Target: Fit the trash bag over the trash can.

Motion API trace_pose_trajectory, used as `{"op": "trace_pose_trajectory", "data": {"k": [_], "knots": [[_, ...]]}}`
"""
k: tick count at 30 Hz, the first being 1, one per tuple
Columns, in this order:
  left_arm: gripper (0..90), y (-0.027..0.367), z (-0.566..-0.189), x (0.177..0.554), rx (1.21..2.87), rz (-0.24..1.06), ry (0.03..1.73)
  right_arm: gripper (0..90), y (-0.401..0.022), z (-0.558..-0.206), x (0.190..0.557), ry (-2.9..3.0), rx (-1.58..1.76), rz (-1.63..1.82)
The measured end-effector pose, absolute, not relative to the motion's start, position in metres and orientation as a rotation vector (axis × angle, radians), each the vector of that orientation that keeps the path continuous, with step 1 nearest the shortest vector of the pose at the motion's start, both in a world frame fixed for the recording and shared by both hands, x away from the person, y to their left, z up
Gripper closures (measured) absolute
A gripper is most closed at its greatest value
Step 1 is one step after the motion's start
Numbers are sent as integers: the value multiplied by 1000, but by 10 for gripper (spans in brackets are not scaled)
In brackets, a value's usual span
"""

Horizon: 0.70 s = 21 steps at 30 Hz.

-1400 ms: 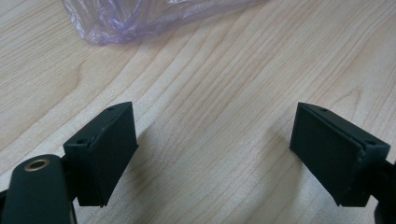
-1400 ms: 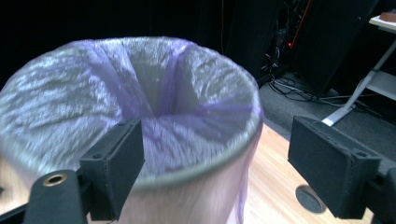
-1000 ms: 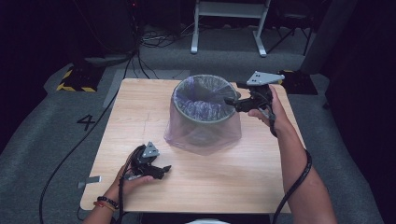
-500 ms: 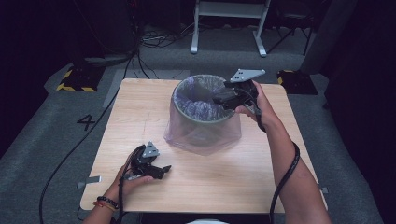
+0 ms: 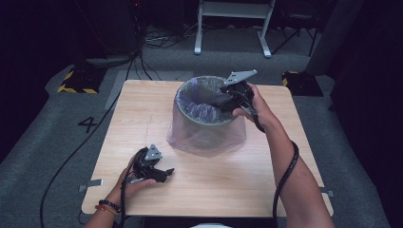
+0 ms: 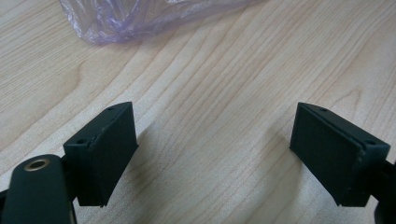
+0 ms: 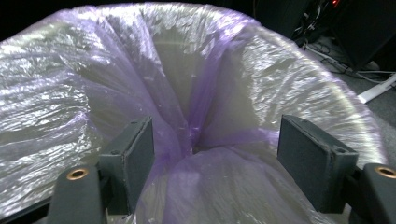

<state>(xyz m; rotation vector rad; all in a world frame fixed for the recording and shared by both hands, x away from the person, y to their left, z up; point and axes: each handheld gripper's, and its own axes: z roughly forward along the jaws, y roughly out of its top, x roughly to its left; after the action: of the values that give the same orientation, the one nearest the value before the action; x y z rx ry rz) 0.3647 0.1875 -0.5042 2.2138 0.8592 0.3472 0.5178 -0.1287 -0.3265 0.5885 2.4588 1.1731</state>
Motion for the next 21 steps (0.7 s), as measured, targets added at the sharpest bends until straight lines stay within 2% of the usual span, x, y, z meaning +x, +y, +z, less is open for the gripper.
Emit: {"op": "trace_pose_trajectory", "data": {"k": [21], "knots": [[144,187,-504,365,2214,349,860,264,-120,-331,521,2590,575,1014]]}}
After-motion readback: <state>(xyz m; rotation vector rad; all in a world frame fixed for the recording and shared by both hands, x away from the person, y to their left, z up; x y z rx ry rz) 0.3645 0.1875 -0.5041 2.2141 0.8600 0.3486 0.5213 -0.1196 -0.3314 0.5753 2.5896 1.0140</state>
